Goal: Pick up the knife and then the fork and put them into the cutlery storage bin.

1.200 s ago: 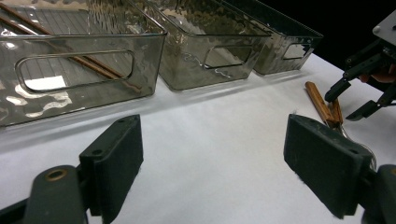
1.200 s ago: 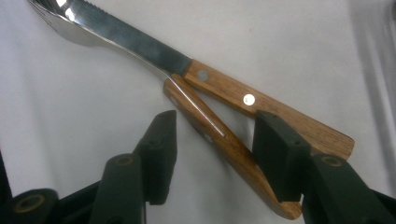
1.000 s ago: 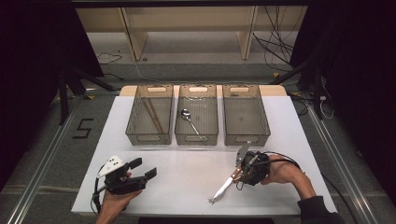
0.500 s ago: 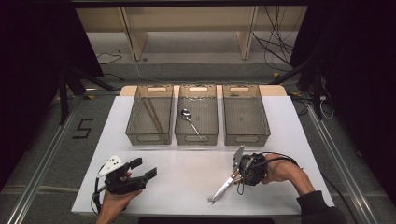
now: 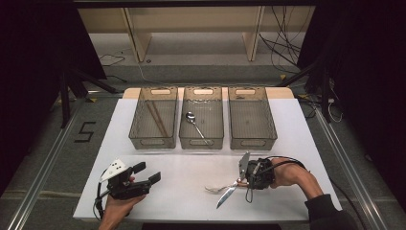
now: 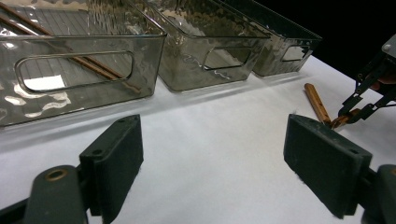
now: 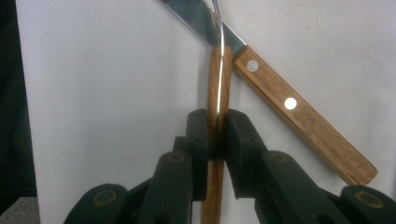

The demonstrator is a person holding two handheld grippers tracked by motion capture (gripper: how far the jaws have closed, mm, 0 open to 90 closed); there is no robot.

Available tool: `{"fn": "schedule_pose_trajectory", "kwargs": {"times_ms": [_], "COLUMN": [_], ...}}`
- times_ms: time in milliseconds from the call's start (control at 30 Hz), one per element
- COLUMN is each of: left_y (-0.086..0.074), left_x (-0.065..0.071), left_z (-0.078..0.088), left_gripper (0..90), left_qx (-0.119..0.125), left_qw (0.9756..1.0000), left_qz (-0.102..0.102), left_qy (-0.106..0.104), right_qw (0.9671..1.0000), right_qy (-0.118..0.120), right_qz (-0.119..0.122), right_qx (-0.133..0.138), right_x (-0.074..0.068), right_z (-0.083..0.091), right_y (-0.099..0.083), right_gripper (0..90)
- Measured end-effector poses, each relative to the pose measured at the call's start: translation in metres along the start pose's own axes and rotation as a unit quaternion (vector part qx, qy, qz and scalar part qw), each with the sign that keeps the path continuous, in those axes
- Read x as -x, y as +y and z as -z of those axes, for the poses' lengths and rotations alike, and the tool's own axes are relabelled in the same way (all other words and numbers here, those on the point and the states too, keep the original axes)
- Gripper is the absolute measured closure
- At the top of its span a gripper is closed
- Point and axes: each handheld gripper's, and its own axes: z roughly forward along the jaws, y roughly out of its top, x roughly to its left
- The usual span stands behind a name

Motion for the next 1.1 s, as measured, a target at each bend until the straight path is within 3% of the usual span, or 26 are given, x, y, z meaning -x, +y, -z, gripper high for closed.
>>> {"fn": "schedule_pose_trajectory", "kwargs": {"times_ms": [233,467,767,933,1100], "left_y": [0.000,0.000,0.000,0.000,0.000], "left_x": [-0.001,-0.001,-0.001,-0.001,-0.001], "left_z": [0.000,0.000,0.000,0.000,0.000], "left_gripper": [19.7,19.6,19.7,19.7,19.7], "left_qx": [-0.001,0.000,0.000,0.000,0.000], "left_qw": [1.0000,1.0000,1.0000,1.0000,1.0000], "left_qz": [0.001,0.003,0.002,0.003,0.004], "left_qy": [0.001,0.001,0.002,0.002,0.003], "right_qw": [1.0000,0.9996,0.9966,0.9911,0.9800], "right_qy": [0.002,-0.003,-0.021,-0.039,-0.052], "right_qz": [-0.005,-0.002,-0.024,-0.059,-0.104], "right_qx": [0.003,0.029,0.075,0.113,0.162], "right_x": [0.000,-0.001,0.000,0.003,0.008], "right_z": [0.001,0.004,0.020,0.029,0.041], "right_y": [-0.001,-0.001,-0.004,-0.004,-0.005], "right_gripper": [81.1,81.3,81.3,81.3,81.3]}}
